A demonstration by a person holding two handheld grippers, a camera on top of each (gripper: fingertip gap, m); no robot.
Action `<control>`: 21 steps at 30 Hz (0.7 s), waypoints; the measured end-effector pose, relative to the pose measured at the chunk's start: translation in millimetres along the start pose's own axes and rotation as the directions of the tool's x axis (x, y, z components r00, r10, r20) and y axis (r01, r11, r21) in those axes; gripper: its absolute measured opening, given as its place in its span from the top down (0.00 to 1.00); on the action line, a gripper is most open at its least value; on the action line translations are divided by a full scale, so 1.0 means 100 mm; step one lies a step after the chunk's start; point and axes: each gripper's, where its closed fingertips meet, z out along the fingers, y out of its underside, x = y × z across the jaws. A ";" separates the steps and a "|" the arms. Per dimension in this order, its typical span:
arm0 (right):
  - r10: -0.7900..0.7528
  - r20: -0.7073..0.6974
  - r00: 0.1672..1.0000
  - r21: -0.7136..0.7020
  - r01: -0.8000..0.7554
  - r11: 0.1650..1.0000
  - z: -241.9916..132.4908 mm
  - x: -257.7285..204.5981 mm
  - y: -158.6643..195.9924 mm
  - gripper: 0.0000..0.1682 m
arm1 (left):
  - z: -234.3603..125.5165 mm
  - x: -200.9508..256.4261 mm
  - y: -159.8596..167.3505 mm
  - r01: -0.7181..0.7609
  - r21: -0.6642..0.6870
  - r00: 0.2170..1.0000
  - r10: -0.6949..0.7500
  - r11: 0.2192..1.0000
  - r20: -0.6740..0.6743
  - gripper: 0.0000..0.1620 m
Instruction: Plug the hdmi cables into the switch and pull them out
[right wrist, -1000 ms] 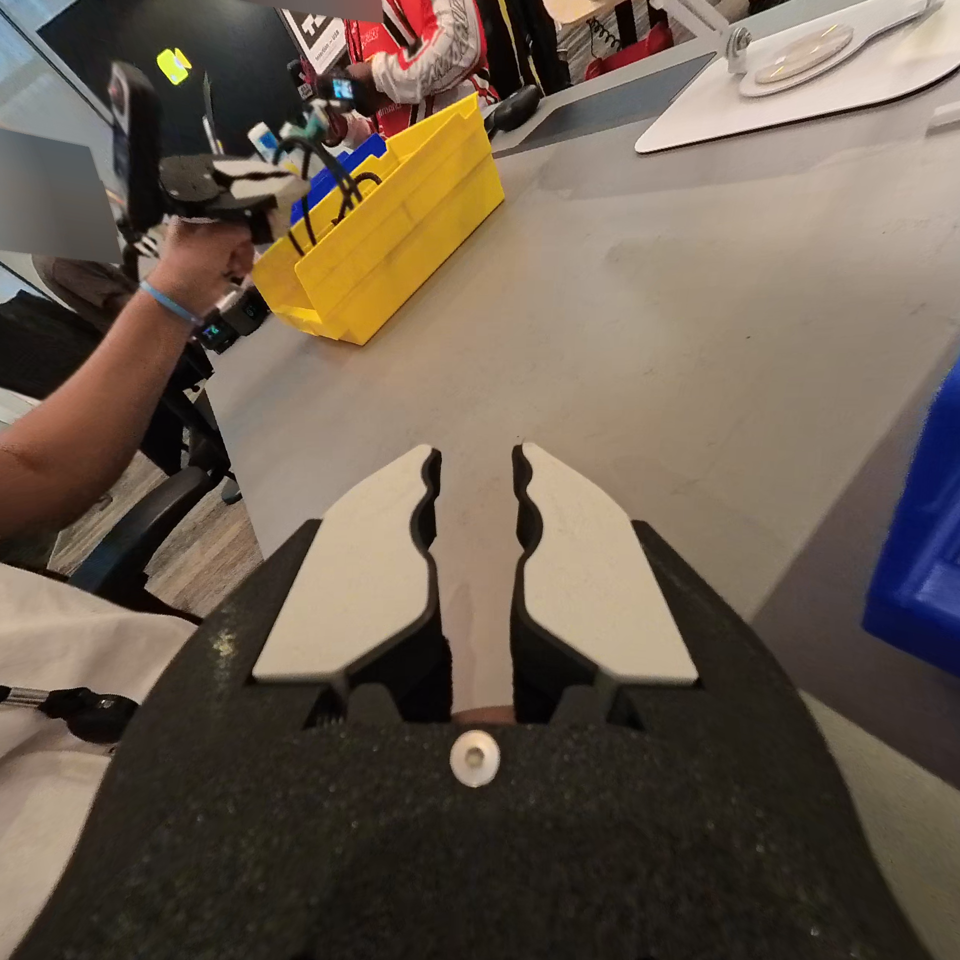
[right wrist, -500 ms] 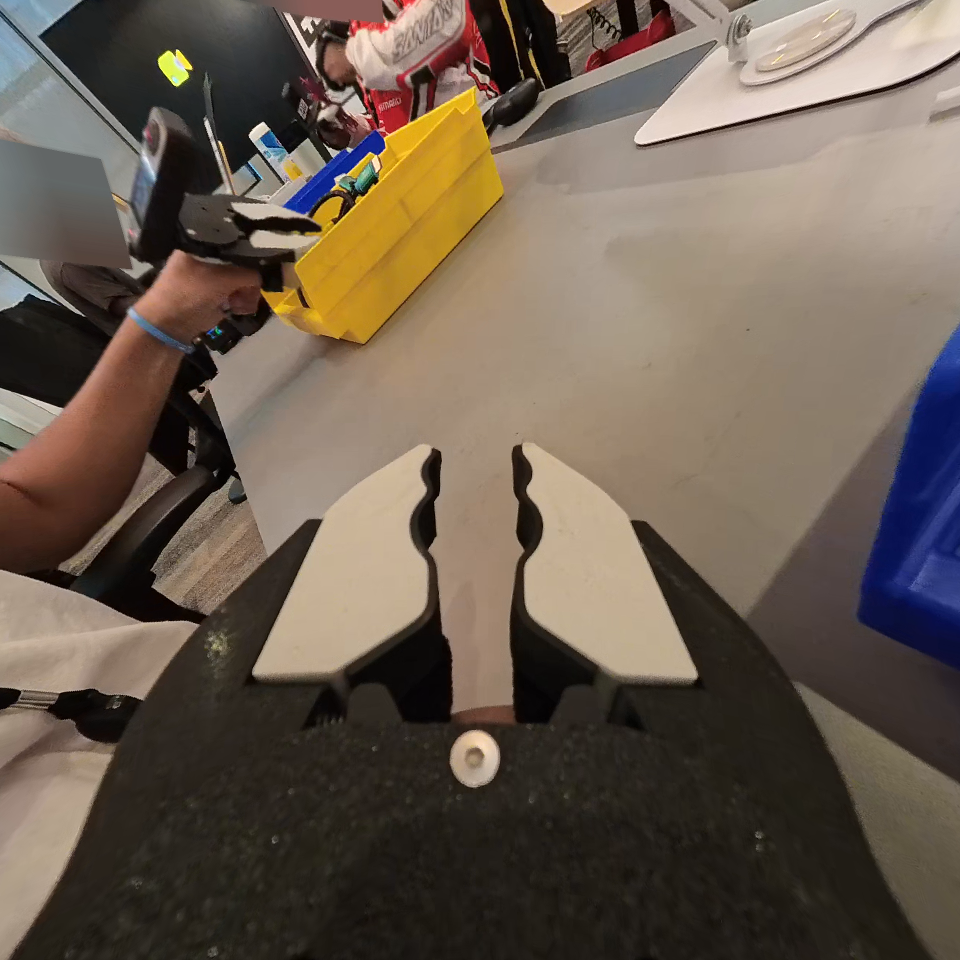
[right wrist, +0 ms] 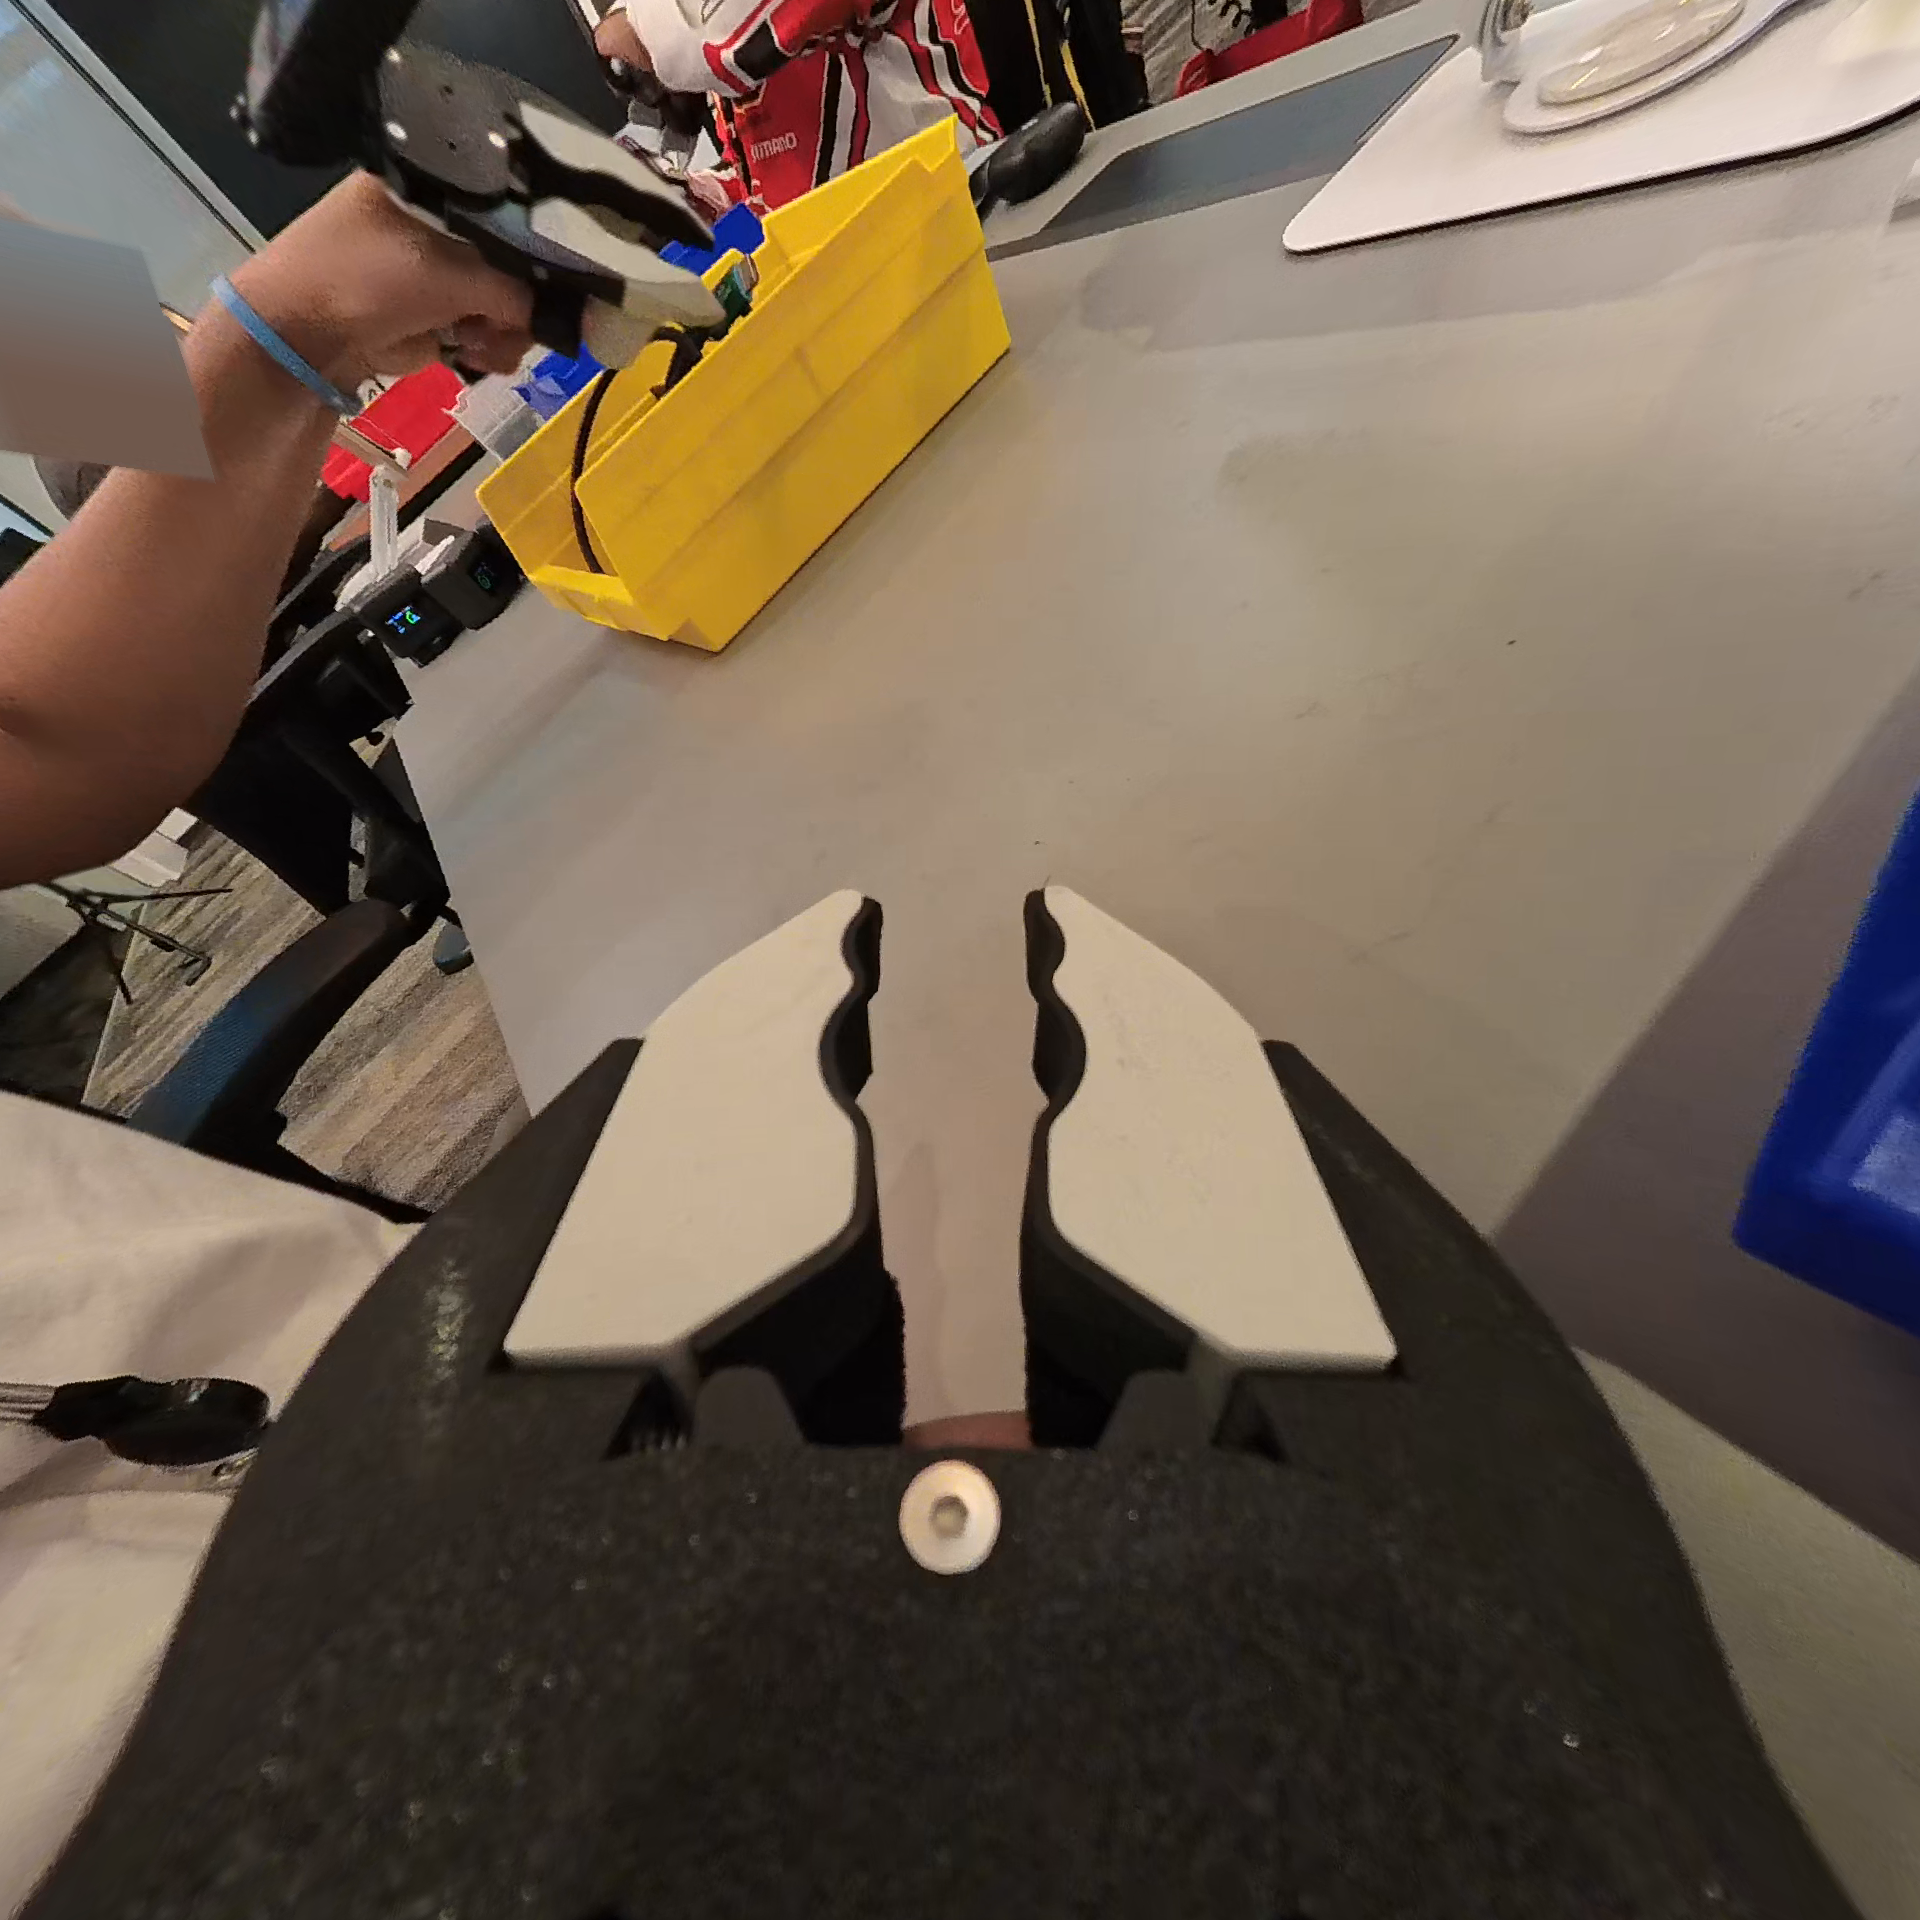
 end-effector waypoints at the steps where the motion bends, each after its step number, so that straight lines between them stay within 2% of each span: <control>1: 0.003 0.000 1.000 0.002 -0.003 1.000 -0.01 0.00 0.00 0.85 | 0.02 0.02 -0.01 -0.028 -0.014 0.999 0.029 1.000 0.022 0.74; 3: 0.011 -0.001 1.000 0.002 -0.011 1.000 -0.01 0.02 0.00 0.85 | 0.07 0.06 0.01 -0.069 -0.049 0.996 0.072 0.996 0.060 0.78; 5: 0.017 0.003 1.000 -0.001 -0.017 1.000 -0.01 0.02 0.01 0.85 | 0.13 0.09 0.05 -0.109 -0.081 0.986 0.118 0.991 0.115 0.87; 9: 0.023 0.011 1.000 -0.008 -0.023 1.000 0.00 0.02 0.02 0.85 | 0.08 0.08 0.06 -0.144 -0.085 0.968 0.159 0.986 0.193 0.87; 13: 0.025 0.017 1.000 -0.010 -0.025 1.000 0.00 0.01 0.02 0.85 | -0.23 -0.07 0.02 -0.104 0.014 0.955 0.096 0.994 0.281 0.87; 18: 0.028 0.019 0.999 -0.009 -0.028 1.000 0.00 0.00 0.02 0.85 | -0.89 -0.52 -0.07 -0.127 0.217 0.833 -0.014 0.968 0.552 0.87; 21: 0.028 0.022 0.999 -0.012 -0.027 1.000 0.01 -0.01 0.03 0.85 | -1.05 -0.65 -0.11 -0.116 0.330 0.792 -0.113 0.937 0.600 0.87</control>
